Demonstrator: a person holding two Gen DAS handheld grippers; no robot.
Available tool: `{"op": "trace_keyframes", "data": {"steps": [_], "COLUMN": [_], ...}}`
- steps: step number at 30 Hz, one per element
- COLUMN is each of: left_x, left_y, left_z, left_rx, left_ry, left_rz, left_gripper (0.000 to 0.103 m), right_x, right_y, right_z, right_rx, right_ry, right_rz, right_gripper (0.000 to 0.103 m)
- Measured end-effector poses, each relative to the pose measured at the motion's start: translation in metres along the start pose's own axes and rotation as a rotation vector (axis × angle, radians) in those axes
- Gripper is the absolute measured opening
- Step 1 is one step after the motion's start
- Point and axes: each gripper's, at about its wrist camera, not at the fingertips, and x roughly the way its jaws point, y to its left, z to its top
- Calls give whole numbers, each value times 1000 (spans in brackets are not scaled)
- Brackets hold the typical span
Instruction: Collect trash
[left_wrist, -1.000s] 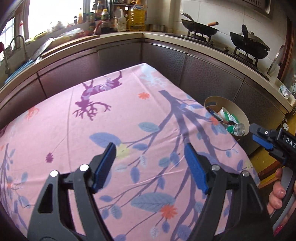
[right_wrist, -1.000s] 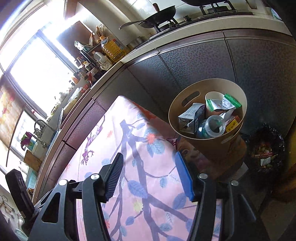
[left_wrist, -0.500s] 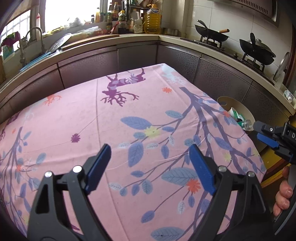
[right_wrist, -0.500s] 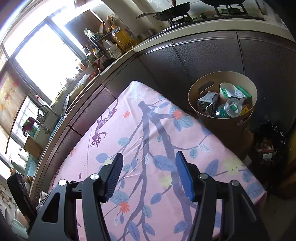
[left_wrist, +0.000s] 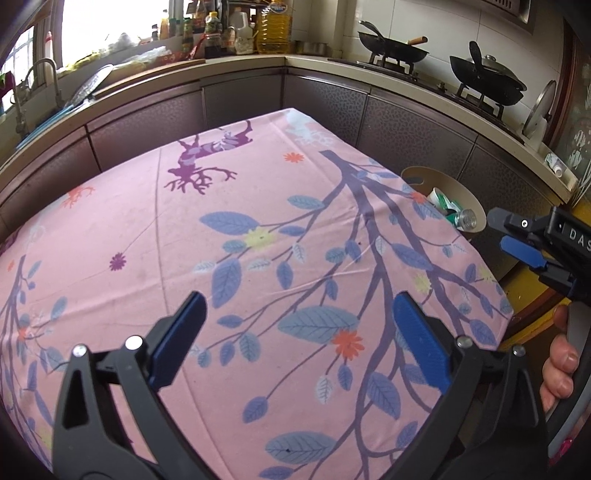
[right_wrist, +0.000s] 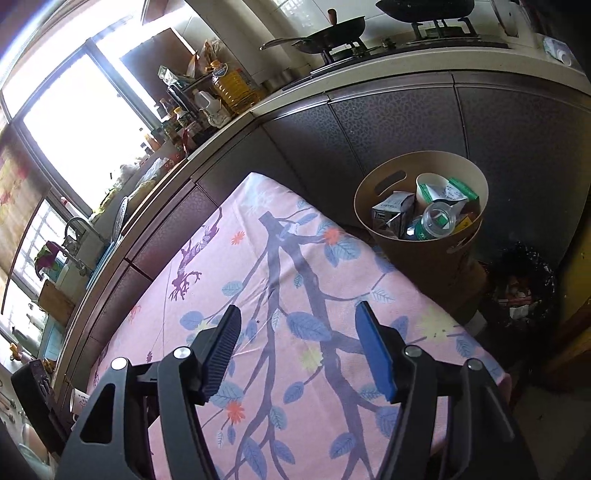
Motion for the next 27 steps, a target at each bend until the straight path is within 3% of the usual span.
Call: {"op": "trace_keyframes", "data": {"steps": [9, 16, 27], "left_x": [14, 16, 18], "left_y": [-15, -10, 0], "left_z": [-6, -4, -5], "left_rx": [24, 9, 0], "left_ry": [51, 32, 35], "left_rz": [17, 85, 123], "left_gripper": [97, 97, 97], "right_x": [9, 13, 20], "right_y": [-19, -23, -19], "right_z": [-1, -1, -4], "right_rx": [52, 59, 55], "right_ry": [21, 27, 48], "right_rz": [-4, -4, -7], "right_gripper": [62, 62, 62]}}
